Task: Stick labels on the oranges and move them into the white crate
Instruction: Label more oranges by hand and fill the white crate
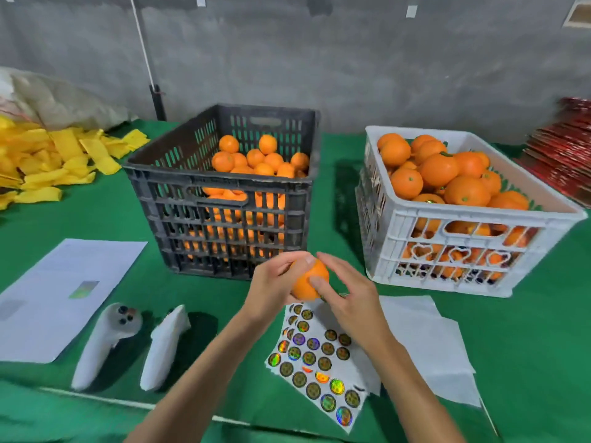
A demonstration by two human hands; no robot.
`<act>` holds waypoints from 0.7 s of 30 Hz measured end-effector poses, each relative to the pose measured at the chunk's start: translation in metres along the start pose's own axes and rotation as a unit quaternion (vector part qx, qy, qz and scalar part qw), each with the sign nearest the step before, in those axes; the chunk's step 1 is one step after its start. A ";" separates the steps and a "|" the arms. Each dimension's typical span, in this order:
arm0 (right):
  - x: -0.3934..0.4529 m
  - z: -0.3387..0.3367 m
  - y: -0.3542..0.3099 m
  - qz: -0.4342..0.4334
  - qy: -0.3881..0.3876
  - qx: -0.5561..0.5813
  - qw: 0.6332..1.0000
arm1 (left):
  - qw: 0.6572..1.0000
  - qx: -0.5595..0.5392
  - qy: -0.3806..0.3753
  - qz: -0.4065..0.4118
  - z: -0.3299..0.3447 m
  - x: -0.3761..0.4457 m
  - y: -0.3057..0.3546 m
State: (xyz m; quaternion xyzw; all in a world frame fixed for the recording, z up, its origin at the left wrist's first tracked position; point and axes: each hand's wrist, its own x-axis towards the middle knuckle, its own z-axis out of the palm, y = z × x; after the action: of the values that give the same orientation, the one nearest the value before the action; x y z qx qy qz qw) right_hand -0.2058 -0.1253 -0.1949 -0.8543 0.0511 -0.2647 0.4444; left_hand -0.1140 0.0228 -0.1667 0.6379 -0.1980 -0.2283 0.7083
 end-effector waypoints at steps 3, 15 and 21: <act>-0.013 0.009 0.034 0.016 -0.063 -0.098 0.993 | 0.993 -0.021 0.107 -0.037 -0.010 -0.011 -0.038; -0.022 0.028 0.059 0.015 -0.148 -0.197 0.969 | 0.954 -0.189 0.225 -0.067 0.006 -0.032 -0.079; -0.015 0.031 0.065 0.120 -0.121 -0.062 0.983 | 0.975 -0.079 0.195 -0.072 0.000 -0.048 -0.091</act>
State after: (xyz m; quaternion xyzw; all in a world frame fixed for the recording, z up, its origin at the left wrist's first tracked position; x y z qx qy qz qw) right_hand -0.1941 -0.1366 -0.2664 -0.8935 0.1157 -0.1008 0.4220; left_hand -0.1600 0.0433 -0.2564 0.6247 0.0097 -0.1650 0.7632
